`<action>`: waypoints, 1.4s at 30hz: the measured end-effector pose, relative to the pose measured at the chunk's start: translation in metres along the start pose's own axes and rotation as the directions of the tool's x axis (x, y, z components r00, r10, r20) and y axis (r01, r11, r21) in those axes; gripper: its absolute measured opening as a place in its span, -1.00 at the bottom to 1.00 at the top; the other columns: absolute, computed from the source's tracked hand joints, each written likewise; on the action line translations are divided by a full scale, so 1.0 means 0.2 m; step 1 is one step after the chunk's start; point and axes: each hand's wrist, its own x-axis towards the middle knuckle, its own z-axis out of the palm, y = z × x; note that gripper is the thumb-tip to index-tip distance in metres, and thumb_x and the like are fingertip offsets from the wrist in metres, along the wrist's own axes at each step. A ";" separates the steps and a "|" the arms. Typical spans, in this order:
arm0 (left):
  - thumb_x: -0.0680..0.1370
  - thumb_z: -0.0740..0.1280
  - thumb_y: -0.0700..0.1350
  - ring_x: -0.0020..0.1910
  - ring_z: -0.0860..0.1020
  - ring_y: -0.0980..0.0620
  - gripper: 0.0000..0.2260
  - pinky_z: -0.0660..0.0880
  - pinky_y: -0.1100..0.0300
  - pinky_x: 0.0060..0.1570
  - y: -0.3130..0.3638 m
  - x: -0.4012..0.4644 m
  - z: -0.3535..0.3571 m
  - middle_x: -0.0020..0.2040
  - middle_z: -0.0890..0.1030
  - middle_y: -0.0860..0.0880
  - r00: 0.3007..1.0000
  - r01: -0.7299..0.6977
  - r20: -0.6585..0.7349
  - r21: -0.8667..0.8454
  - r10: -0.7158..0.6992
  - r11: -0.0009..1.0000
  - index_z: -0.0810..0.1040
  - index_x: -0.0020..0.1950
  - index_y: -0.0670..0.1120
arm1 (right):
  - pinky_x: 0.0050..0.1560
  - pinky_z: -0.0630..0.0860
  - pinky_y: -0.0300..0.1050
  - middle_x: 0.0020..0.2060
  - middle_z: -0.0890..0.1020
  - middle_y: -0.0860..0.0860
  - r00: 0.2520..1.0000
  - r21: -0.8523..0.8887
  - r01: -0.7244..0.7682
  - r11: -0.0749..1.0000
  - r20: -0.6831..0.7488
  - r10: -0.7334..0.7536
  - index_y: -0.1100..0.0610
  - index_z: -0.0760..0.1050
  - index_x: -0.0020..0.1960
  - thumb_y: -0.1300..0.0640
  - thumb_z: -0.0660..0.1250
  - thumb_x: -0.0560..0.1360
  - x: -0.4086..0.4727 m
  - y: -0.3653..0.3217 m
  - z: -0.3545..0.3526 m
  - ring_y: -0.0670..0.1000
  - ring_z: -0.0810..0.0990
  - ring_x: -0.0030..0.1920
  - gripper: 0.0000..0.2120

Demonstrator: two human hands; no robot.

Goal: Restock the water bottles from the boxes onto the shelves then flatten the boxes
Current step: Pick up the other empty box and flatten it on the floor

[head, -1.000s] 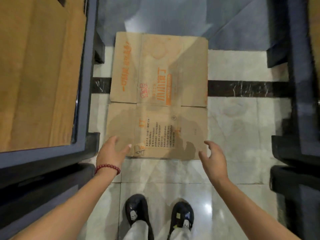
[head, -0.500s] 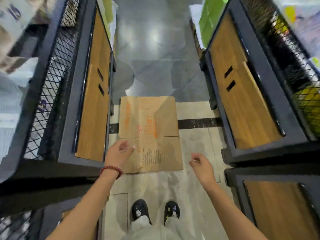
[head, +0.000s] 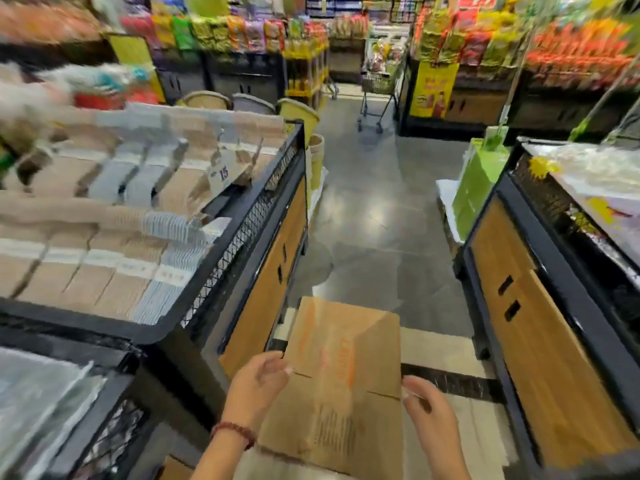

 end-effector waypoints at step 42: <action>0.14 0.50 -0.03 -0.17 0.63 0.22 -0.52 0.53 0.40 -0.22 -1.08 -4.00 0.92 -0.03 0.64 -0.05 -0.629 -0.395 -0.467 -0.496 -0.621 0.773 0.52 0.04 -0.01 | -0.09 0.48 -0.44 0.05 0.59 -0.07 -0.725 0.350 0.602 0.718 0.616 0.308 0.05 0.49 0.14 0.31 0.29 0.52 -3.15 0.72 0.32 -0.12 0.56 0.09 -0.74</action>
